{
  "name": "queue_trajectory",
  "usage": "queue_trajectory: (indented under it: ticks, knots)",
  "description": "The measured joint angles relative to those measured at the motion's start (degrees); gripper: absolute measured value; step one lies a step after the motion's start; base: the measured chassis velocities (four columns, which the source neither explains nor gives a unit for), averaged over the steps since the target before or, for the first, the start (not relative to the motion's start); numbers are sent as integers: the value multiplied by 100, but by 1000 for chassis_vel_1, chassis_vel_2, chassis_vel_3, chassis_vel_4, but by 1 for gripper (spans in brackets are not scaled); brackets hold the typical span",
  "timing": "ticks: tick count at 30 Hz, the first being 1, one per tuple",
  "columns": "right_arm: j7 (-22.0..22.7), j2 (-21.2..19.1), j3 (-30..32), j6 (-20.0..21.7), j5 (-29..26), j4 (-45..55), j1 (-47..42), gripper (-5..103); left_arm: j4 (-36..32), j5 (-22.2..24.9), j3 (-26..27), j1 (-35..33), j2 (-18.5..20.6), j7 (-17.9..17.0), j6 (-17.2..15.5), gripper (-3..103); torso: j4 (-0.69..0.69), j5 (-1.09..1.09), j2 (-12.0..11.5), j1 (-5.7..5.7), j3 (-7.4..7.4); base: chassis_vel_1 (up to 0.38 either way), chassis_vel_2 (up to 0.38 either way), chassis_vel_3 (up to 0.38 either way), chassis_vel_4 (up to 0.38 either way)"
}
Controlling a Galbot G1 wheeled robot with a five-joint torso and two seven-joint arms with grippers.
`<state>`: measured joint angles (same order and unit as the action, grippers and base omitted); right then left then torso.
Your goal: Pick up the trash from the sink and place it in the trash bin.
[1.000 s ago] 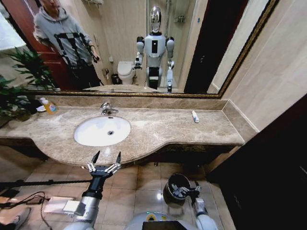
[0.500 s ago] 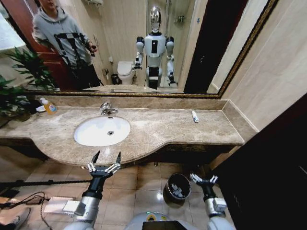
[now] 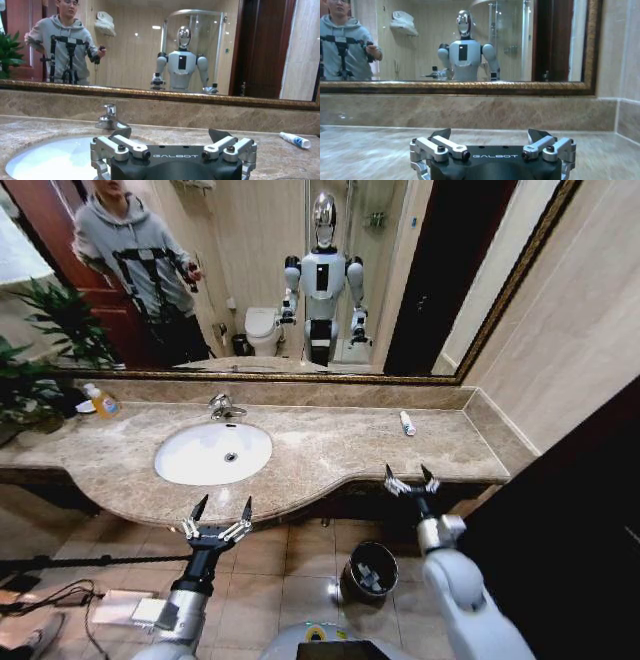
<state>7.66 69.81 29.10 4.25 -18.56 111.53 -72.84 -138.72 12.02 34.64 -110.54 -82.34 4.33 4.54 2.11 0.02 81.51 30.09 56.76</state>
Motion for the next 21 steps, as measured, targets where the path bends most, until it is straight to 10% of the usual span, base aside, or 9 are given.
queue_trajectory:
  ticks: [8, 21]
  knots:
    - [24, -255, -165, 1002, -558, -1261, 1521, 100, 0, 0, 0, 0, 0, -1, 0, 100, 1, -2, 0, 0, 0, 0, 0, 0, 0]
    - [-178, -31, -656, 438, -376, -3742, 3524, 100, 0, 0, 0, 0, 0, -1, 0, 100, 0, -1, -1, 0, 0, 0, 0, 0, 0]
